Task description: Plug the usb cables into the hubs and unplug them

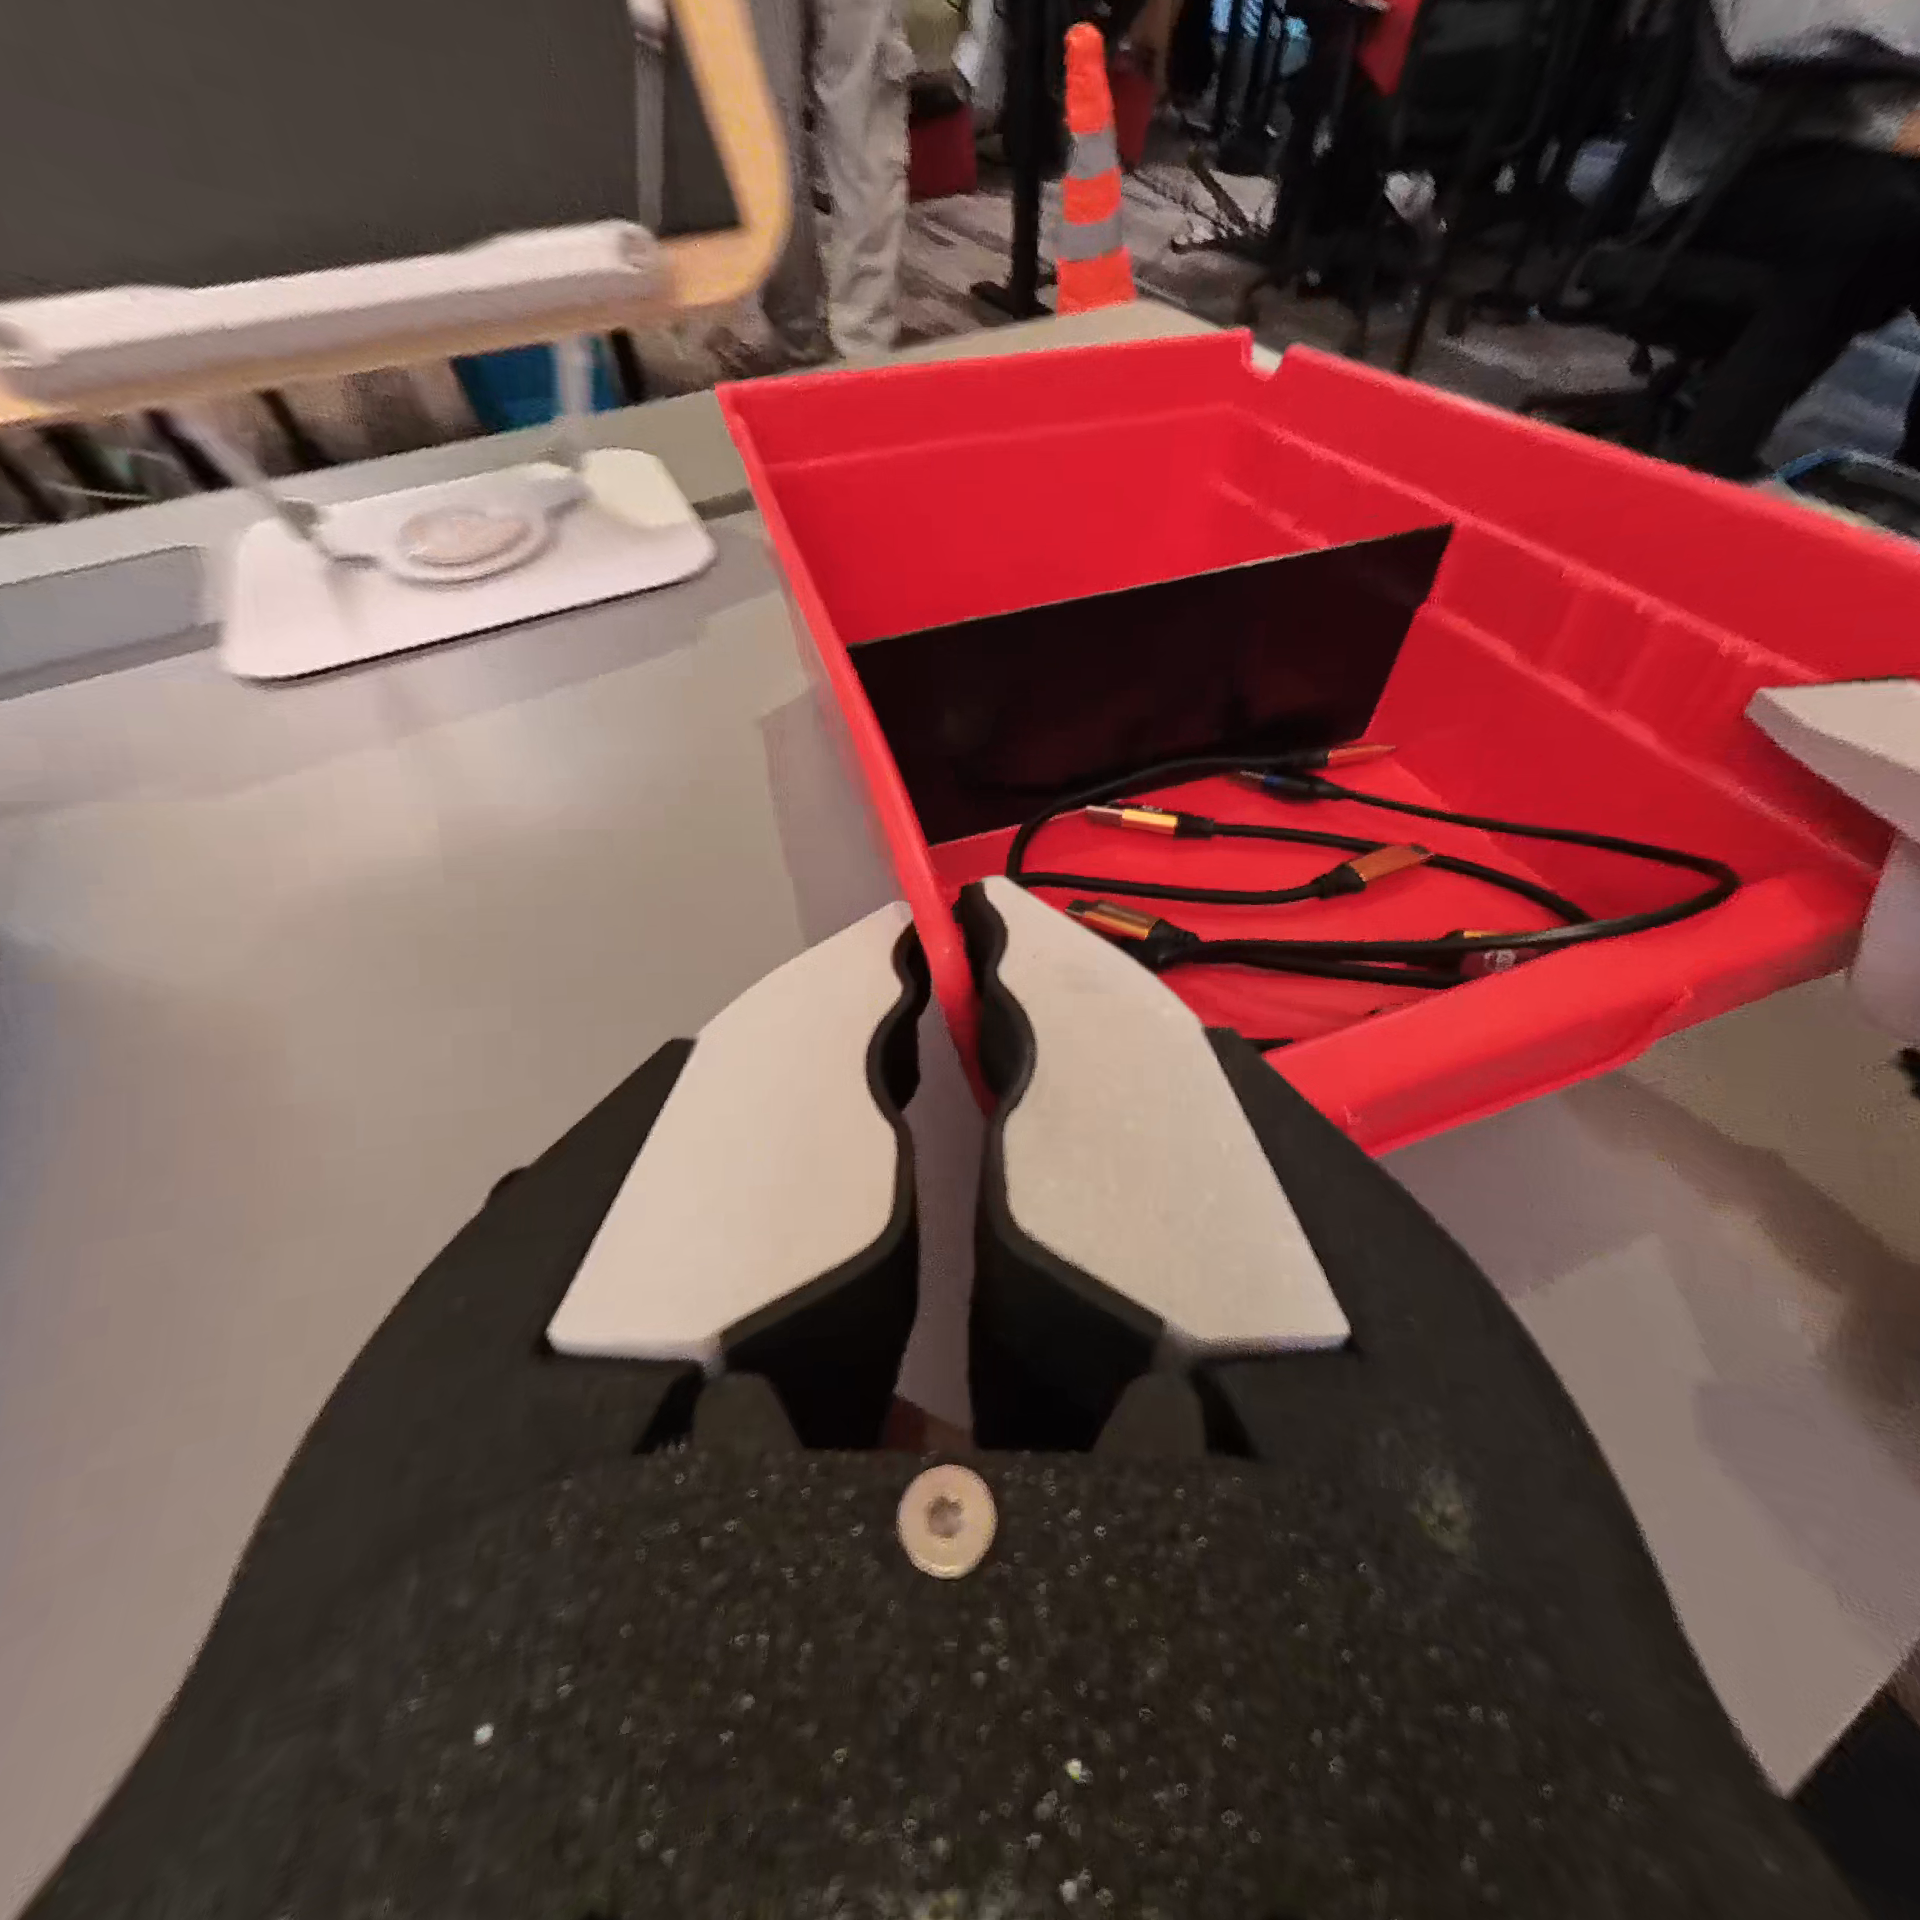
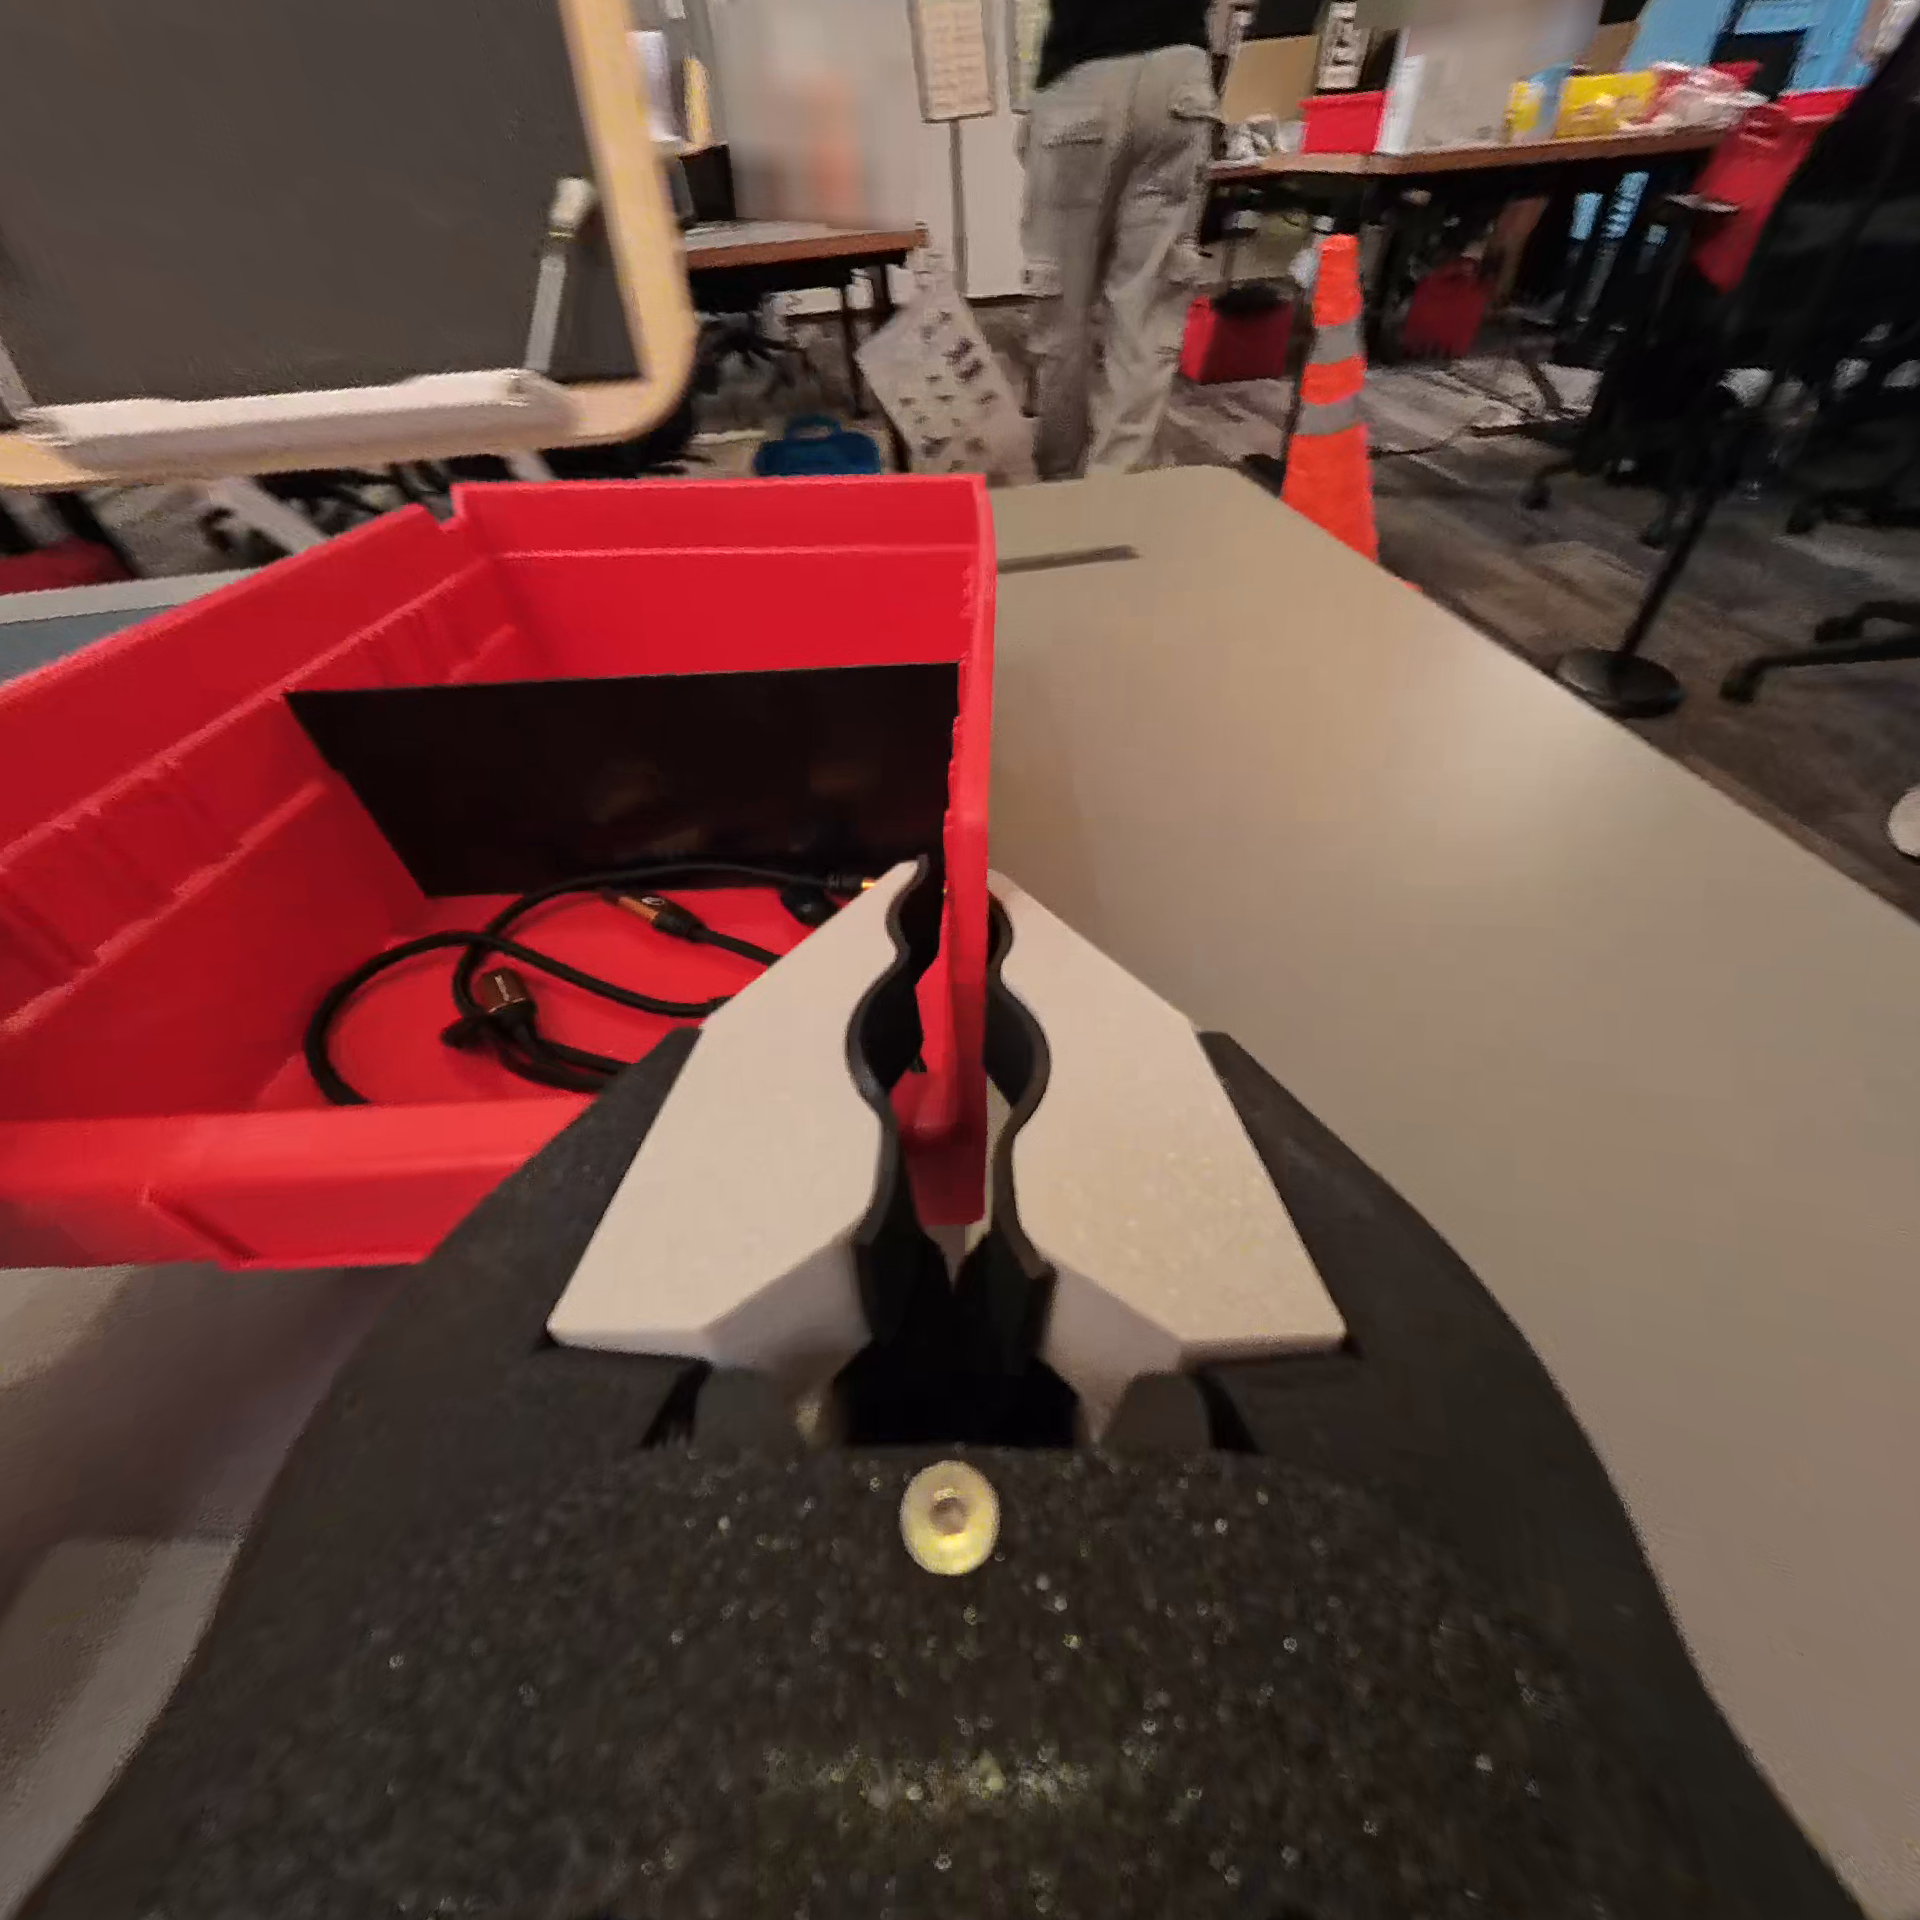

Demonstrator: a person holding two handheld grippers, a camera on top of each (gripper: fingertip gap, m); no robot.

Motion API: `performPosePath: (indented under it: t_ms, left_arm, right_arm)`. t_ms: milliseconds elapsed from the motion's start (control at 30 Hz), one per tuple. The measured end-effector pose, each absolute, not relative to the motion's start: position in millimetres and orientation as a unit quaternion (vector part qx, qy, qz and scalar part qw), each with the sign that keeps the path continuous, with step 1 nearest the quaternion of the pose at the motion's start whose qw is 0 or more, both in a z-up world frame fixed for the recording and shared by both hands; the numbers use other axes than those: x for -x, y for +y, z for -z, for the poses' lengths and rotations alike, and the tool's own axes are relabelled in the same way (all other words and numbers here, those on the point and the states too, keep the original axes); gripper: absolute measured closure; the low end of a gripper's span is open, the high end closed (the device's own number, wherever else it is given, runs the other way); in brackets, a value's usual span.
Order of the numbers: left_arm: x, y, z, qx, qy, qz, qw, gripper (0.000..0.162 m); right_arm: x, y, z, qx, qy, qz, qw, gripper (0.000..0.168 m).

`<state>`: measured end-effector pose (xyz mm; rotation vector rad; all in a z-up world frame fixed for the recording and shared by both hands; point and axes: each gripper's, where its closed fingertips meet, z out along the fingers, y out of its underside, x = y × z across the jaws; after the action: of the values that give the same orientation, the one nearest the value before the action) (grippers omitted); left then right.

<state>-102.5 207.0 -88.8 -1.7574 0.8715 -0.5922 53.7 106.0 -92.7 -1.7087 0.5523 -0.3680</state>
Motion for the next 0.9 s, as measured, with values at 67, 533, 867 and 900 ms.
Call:
performPosePath:
  t_ms: [67, 533, 867, 900]
  left_arm:
    - [138, 223, 82, 0.735, 0.339, 0.226, 0.542, 0.157]
    - [242, 250, 116, 0.761, 0.344, 0.233, 0.498, 0.14]
    - [504, 337, 82, 0.775, 0.128, 0.112, 0.608, 0.116]
    - [524, 347, 93, 0.791, 0.129, 0.097, 0.59, 0.105]
  right_arm:
    - [-24, 131, 89, 0.744, 0.195, 0.149, 0.622, 0.166]
    - [78, 201, 127, 0.812, 0.064, -0.021, 0.58, 0.135]
    - [61, 169, 114, 0.788, 0.048, -0.098, 0.606, 0.138]
    - [57, 169, 118, 0.795, 0.05, -0.09, 0.598, 0.139]
